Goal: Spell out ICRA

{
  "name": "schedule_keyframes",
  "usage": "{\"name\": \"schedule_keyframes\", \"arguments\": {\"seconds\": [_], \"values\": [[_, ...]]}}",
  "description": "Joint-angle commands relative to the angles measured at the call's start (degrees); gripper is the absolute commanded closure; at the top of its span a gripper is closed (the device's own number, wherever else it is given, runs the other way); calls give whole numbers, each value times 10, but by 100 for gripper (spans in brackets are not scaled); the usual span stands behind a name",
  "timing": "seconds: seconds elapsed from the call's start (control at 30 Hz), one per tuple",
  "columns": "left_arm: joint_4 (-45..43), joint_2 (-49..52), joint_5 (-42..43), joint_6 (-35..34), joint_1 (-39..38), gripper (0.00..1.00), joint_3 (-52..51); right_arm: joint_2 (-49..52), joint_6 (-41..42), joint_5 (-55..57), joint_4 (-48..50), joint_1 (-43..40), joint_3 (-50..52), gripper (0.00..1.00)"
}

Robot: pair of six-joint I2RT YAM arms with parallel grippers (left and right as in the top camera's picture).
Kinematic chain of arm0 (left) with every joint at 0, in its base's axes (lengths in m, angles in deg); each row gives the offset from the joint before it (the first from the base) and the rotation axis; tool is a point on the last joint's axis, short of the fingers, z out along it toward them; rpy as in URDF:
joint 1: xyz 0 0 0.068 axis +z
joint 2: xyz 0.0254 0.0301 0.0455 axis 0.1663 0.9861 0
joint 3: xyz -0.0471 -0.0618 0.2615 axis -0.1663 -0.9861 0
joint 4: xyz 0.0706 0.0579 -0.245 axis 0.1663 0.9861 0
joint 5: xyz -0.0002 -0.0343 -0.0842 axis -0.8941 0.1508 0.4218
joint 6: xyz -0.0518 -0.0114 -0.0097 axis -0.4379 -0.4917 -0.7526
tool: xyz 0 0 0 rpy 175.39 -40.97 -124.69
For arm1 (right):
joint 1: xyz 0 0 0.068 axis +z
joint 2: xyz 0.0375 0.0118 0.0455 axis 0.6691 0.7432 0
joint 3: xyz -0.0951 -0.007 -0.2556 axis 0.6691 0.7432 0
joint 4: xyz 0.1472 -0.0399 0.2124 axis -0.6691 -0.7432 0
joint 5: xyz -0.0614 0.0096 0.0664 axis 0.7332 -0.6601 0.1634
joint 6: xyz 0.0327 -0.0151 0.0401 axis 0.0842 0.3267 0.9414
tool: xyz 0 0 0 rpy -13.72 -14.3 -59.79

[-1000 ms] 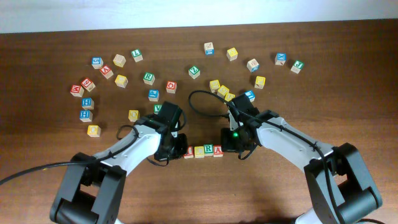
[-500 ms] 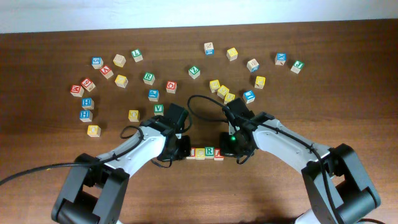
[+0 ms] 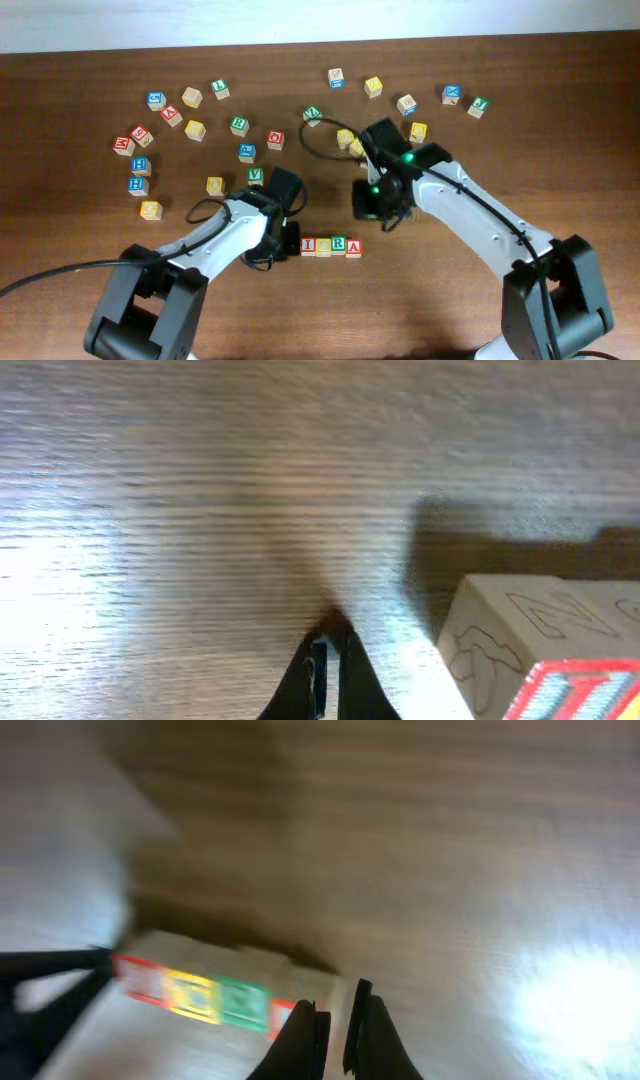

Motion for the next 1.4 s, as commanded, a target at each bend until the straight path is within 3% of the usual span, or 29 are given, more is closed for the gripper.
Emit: {"name": "schedule_keyframes", "arguments": {"seconds": [0.0, 0.2, 0.4, 1.37], "values": [[4, 15, -30, -16, 34, 100, -3, 10, 2, -35, 28, 21, -7, 96], [10, 15, -24, -16, 40, 99, -3, 78, 56, 12, 48, 75, -7, 96], [1, 15, 9, -16, 39, 100, -3, 110, 55, -24, 43, 82, -5, 96], [1, 15, 9, -16, 39, 99, -3, 110, 70, -25, 24, 94, -4, 96]]}}
